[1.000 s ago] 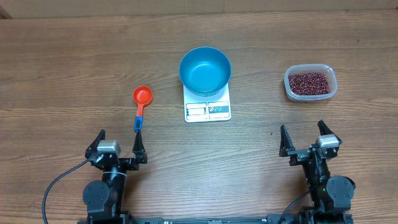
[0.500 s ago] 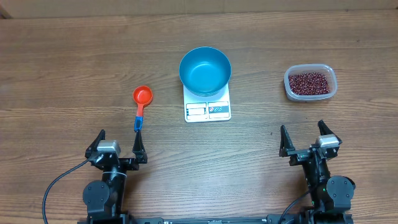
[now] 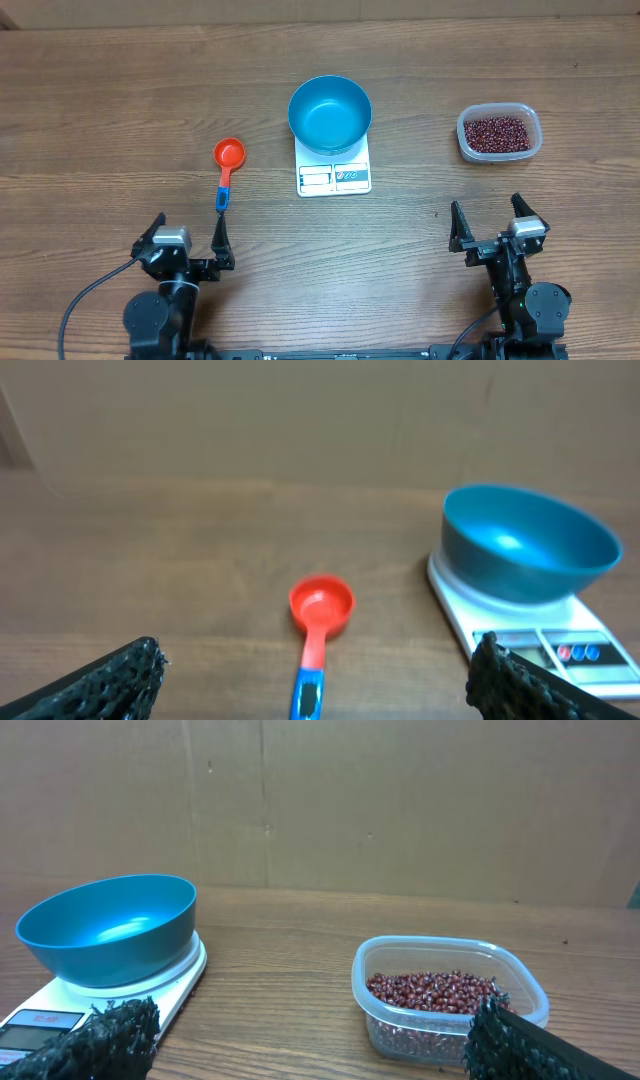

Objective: Scoop item into bowl and weigh 150g on scale
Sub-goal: 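Move the left gripper over the red measuring cup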

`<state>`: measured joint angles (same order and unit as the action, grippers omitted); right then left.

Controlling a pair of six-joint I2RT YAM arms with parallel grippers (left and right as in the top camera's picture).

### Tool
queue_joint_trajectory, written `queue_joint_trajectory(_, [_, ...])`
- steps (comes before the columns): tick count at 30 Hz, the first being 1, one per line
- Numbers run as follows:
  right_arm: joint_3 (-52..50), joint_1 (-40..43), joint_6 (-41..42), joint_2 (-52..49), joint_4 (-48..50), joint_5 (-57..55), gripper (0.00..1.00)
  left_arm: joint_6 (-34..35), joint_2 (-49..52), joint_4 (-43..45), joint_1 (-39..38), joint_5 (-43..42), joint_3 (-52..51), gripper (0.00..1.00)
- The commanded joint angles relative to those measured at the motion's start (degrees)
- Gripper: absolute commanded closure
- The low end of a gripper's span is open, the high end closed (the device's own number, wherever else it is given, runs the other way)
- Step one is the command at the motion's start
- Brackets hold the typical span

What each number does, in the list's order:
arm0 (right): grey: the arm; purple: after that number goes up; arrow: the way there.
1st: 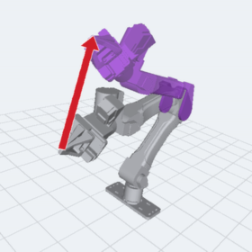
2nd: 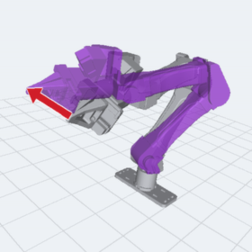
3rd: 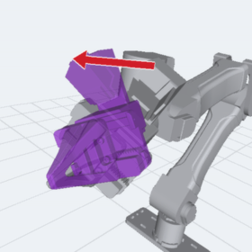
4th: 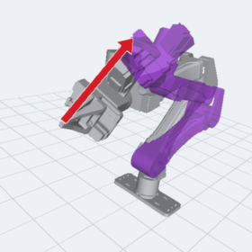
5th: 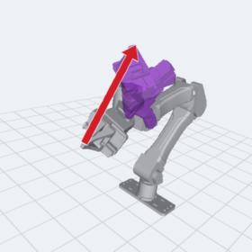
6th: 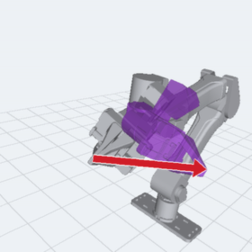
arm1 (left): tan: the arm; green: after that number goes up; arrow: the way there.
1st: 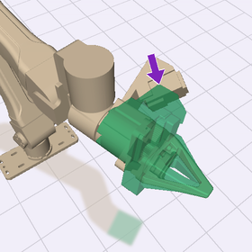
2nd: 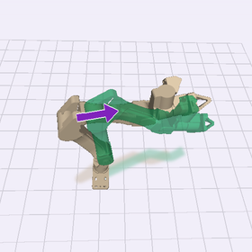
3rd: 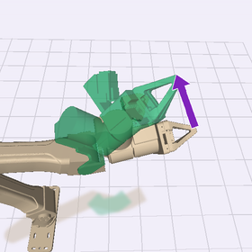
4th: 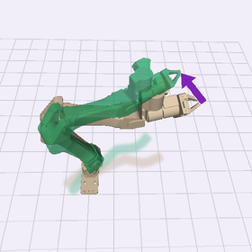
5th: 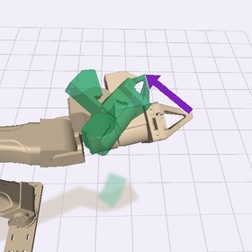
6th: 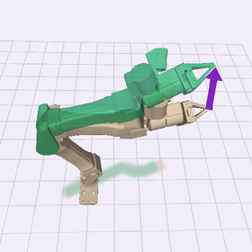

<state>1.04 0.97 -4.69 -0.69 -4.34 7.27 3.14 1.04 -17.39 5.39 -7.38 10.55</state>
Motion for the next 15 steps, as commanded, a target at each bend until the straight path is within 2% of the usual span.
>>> queue_joint_trajectory(1, [-0.6, -0.4, 0.2, 0.5, 0.1, -0.2, 0.00, -1.9, 1.9, -1.0, 0.5, 0.8, 5.2, 0.00])
queue_joint_trajectory(8, [-0.6, -0.4, 0.2, 0.5, 0.1, -0.2, 0.00, -2.0, 13.7, -4.5, 0.5, 1.4, 14.4, 0.00])
queue_joint_trajectory(15, [-0.6, -0.4, 0.2, 0.5, 0.1, -0.2, 0.00, -5.1, 32.6, -13.8, 0.5, 1.4, 29.6, 0.00])
